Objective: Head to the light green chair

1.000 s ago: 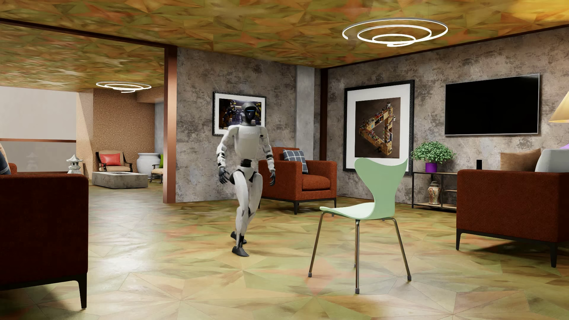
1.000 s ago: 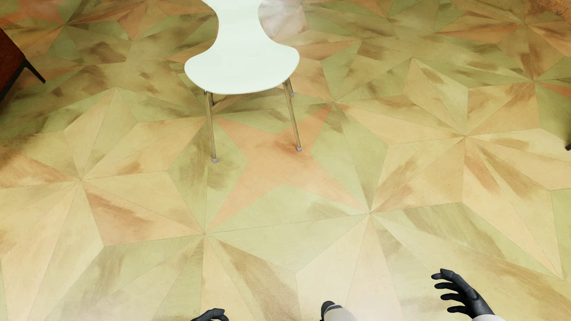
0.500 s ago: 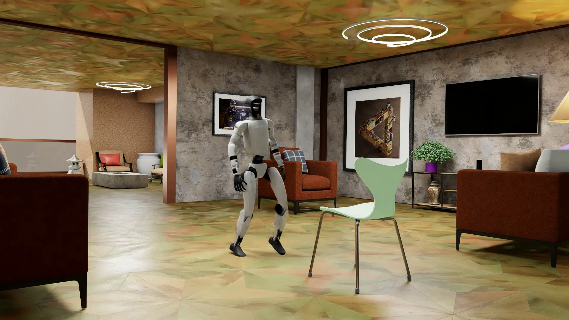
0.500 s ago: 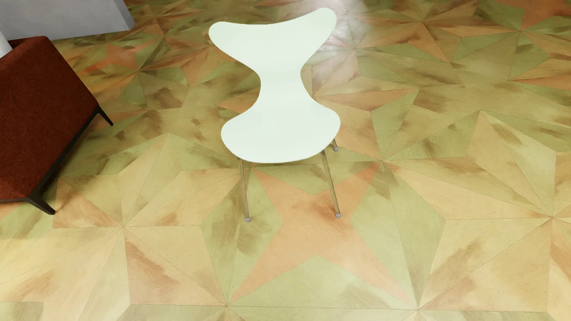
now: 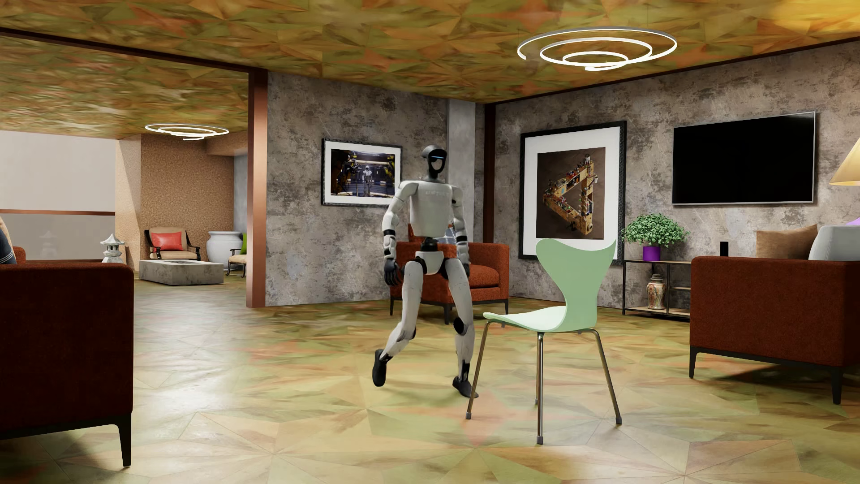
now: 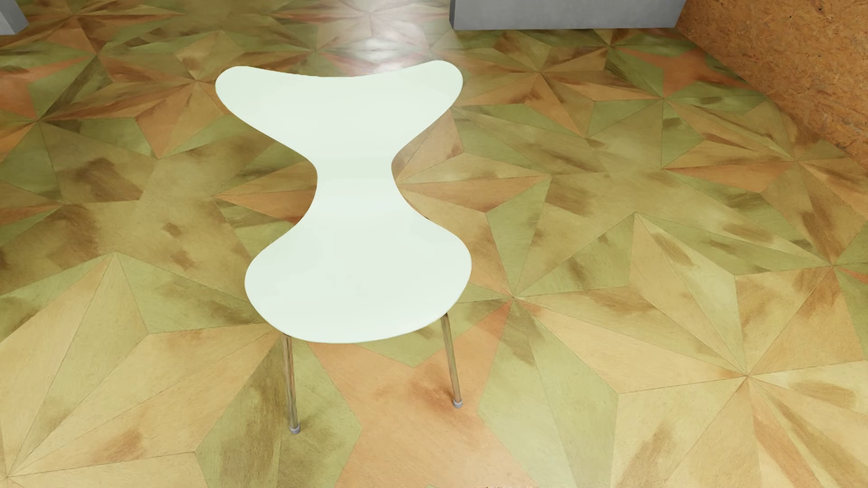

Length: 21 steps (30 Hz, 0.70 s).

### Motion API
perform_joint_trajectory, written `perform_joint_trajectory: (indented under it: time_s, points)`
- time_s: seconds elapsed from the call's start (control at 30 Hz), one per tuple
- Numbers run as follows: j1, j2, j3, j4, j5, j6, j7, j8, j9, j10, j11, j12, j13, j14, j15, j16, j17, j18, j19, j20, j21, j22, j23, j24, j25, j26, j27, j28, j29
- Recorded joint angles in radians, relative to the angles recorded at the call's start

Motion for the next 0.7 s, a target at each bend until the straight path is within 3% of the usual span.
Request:
perform_joint_trajectory:
  time_s: [0.07,0.13,0.27,0.33,0.4,0.47,0.57,0.7]
  points:
    - [0.029,-0.131,-0.047,-0.001,0.009,0.006,0.0,0.0,0.015,-0.014,0.107,-0.048,-0.016,-0.034,-0.147,0.044,0.008,0.0,0.0,0.035,0.004,-0.006,-0.073,0.0,0.0,0.0,0.0,0.0,0.0]
    - [0.057,-0.205,-0.097,0.006,0.036,0.03,0.0,0.0,0.02,-0.039,0.038,-0.105,-0.023,-0.072,-0.203,0.076,0.017,0.0,0.0,0.09,-0.011,0.008,-0.109,0.0,0.0,0.0,0.0,0.0,0.0]
    - [0.104,-0.145,-0.162,0.012,0.1,0.067,0.0,0.0,-0.007,-0.092,-0.508,-0.198,-0.008,-0.156,-0.169,0.123,0.013,0.0,0.0,0.203,0.009,-0.035,-0.106,0.0,0.0,0.0,0.0,0.0,0.0]
    - [0.148,-0.081,-0.152,-0.001,0.106,0.047,0.0,0.0,-0.031,-0.115,-0.684,-0.239,0.004,-0.241,-0.178,0.147,0.023,0.0,0.0,0.219,0.04,-0.092,-0.044,0.0,0.0,0.0,0.0,0.0,0.0]
    - [0.238,-0.059,-0.088,-0.006,0.1,0.004,0.0,0.0,-0.063,-0.087,-0.727,-0.276,0.008,-0.349,-0.139,0.164,0.038,0.0,0.0,0.216,0.106,-0.153,0.043,0.0,0.0,0.0,0.0,0.0,0.0]
    - [0.253,-0.045,-0.018,-0.01,0.082,-0.022,0.0,0.0,-0.073,-0.077,-0.721,-0.265,-0.011,-0.373,-0.142,0.13,0.05,0.0,0.0,0.255,0.206,-0.166,0.126,0.0,0.0,0.0,0.0,0.0,0.0]
    - [0.24,0.01,-0.018,-0.006,0.096,0.009,0.0,0.0,-0.086,-0.119,-0.73,-0.175,-0.037,-0.376,-0.184,0.003,0.042,0.0,0.0,0.269,0.195,-0.052,0.134,0.0,0.0,0.0,0.0,0.0,0.0]
    - [0.279,0.058,-0.025,0.001,0.1,0.022,0.0,0.0,-0.092,-0.119,-0.736,-0.077,-0.066,-0.405,-0.253,-0.097,0.043,0.0,0.0,0.017,0.068,0.133,0.017,0.0,0.0,0.0,0.0,0.0,0.0]
